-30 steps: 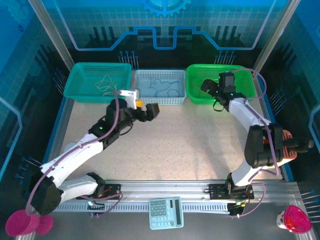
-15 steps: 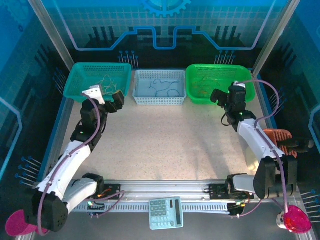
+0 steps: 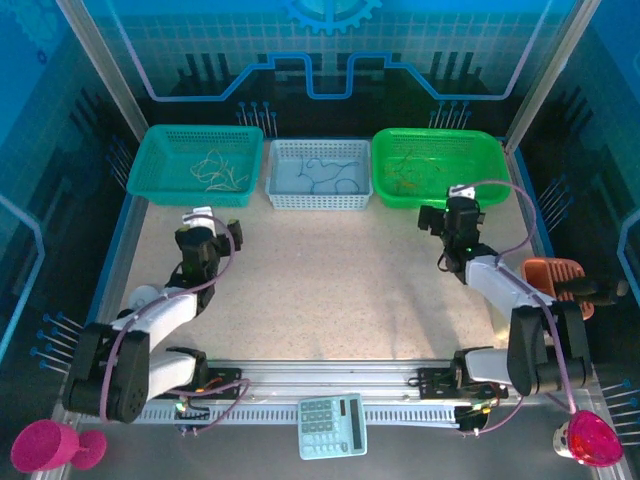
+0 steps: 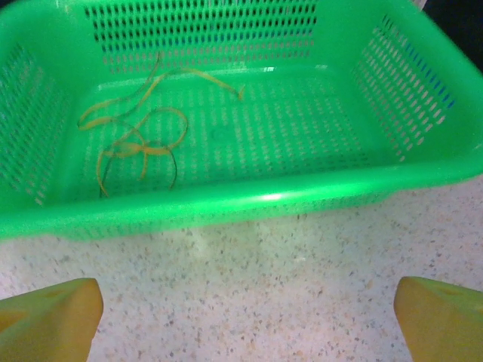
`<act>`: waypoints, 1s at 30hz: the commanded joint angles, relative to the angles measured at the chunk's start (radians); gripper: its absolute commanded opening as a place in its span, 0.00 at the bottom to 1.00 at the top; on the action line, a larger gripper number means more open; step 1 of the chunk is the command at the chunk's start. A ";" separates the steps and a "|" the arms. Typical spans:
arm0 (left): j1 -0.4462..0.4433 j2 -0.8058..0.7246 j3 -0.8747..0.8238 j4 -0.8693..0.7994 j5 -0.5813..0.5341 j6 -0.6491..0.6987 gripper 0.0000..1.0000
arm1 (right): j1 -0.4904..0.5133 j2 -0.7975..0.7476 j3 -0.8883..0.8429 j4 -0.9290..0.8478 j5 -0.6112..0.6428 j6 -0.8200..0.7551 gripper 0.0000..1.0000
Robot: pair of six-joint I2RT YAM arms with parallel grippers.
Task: Untangle the cables
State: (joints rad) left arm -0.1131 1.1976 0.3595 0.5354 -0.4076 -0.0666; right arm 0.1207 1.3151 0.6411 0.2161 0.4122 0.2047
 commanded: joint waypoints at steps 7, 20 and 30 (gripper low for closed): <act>0.010 0.212 -0.063 0.440 -0.012 0.068 0.99 | 0.114 0.146 -0.129 0.415 0.164 -0.227 1.00; 0.058 0.366 0.006 0.446 0.157 0.068 0.99 | 0.026 0.166 -0.290 0.718 -0.074 -0.216 1.00; 0.096 0.359 0.010 0.419 0.227 0.048 0.99 | -0.016 0.224 -0.258 0.704 -0.115 -0.183 1.00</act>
State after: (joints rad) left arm -0.0223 1.5734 0.3588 0.9611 -0.2111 -0.0013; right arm 0.1146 1.5322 0.3630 0.8963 0.3191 0.0036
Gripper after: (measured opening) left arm 0.992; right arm 0.996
